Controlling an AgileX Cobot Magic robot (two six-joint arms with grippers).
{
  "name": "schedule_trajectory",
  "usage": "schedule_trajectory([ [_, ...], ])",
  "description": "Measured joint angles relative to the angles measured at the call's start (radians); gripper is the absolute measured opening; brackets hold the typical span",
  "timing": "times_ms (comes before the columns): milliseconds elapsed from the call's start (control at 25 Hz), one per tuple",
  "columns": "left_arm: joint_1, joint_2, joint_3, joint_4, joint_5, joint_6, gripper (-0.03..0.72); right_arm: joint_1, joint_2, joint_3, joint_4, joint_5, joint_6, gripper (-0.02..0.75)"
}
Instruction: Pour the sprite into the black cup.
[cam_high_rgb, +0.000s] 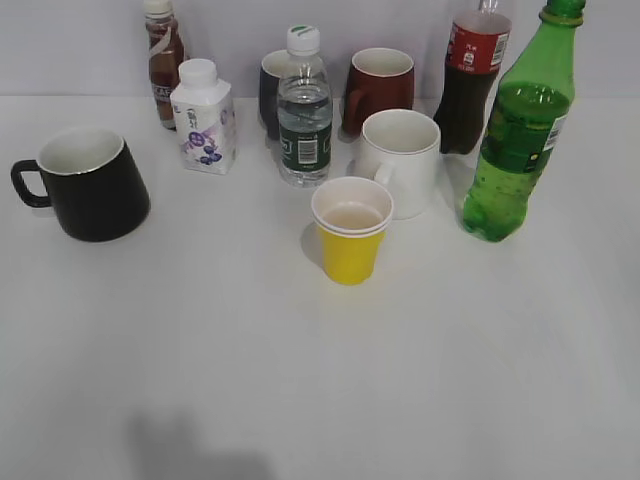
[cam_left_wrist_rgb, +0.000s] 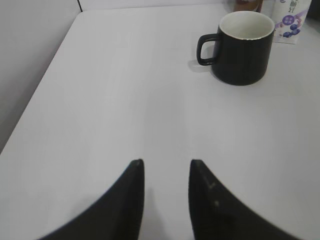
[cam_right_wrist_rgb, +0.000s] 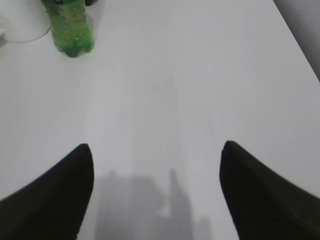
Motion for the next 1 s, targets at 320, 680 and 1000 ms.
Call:
schedule_trajectory([
  [320, 0.000, 0.000, 0.000, 0.000, 0.000, 0.000, 0.241, 0.000, 0.000, 0.000, 0.000, 0.000, 0.000, 0.588],
  [680, 0.000, 0.000, 0.000, 0.000, 0.000, 0.000, 0.241, 0.000, 0.000, 0.000, 0.000, 0.000, 0.000, 0.588],
  [1000, 0.000, 0.000, 0.000, 0.000, 0.000, 0.000, 0.241, 0.000, 0.000, 0.000, 0.000, 0.000, 0.000, 0.588],
])
